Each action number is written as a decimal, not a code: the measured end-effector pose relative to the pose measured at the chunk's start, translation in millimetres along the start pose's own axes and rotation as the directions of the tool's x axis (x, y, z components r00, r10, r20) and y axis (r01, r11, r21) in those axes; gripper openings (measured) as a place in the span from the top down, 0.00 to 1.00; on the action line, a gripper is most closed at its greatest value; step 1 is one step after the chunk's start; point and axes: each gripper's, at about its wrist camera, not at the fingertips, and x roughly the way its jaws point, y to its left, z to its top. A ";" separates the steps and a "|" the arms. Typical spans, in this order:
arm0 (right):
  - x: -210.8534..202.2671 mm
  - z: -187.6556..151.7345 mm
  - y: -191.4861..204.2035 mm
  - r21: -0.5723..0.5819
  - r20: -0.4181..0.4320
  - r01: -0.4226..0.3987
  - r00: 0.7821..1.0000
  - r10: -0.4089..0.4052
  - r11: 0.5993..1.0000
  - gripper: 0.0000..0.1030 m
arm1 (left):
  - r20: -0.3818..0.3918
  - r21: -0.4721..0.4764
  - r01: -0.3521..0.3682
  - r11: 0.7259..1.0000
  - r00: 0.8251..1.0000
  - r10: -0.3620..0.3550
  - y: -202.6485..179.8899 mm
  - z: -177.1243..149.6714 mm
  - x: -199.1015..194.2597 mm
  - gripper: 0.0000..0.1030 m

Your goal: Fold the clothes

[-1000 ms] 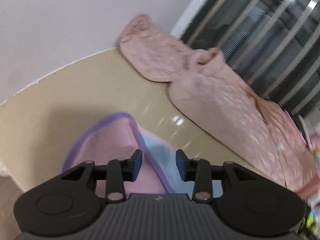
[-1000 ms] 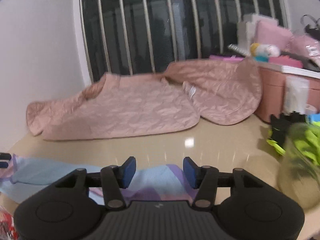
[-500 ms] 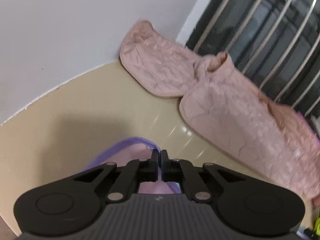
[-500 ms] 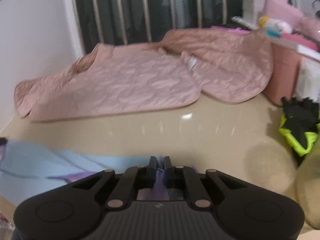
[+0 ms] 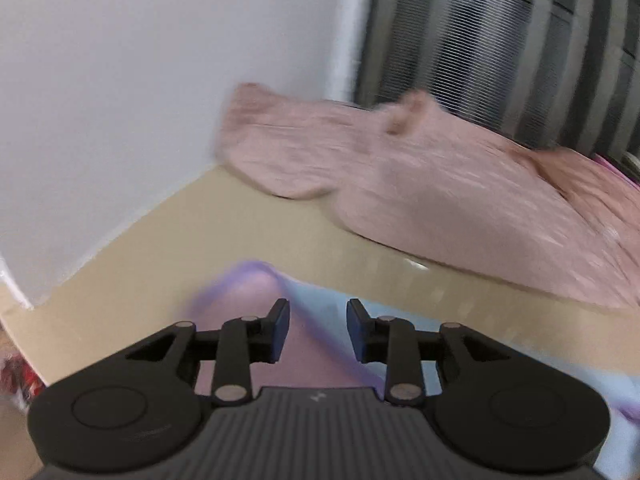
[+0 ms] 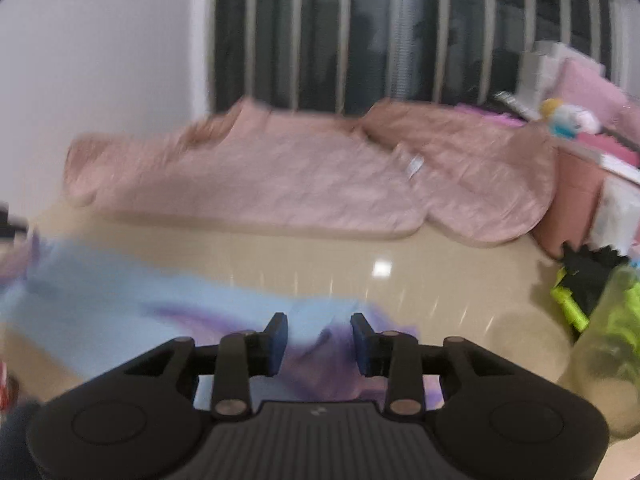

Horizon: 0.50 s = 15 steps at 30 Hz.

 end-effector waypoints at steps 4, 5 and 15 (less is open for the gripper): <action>-4.7 -2.3 -2.8 0.039 0.001 -0.011 1.000 0.011 0.999 0.68 | -0.061 0.038 0.222 0.974 0.974 -0.220 -45.1 -20.6 -16.7 0.66; -8.4 -1.5 -4.0 0.048 0.014 -0.015 1.000 0.014 0.999 0.68 | -0.069 0.067 0.254 0.965 0.966 -0.250 -54.5 -24.6 -17.9 0.64; -15.0 -8.3 -6.5 0.079 0.017 -0.038 0.999 0.037 0.996 0.67 | -0.188 0.425 0.463 0.778 0.886 -0.425 -137.6 -43.6 -10.0 0.42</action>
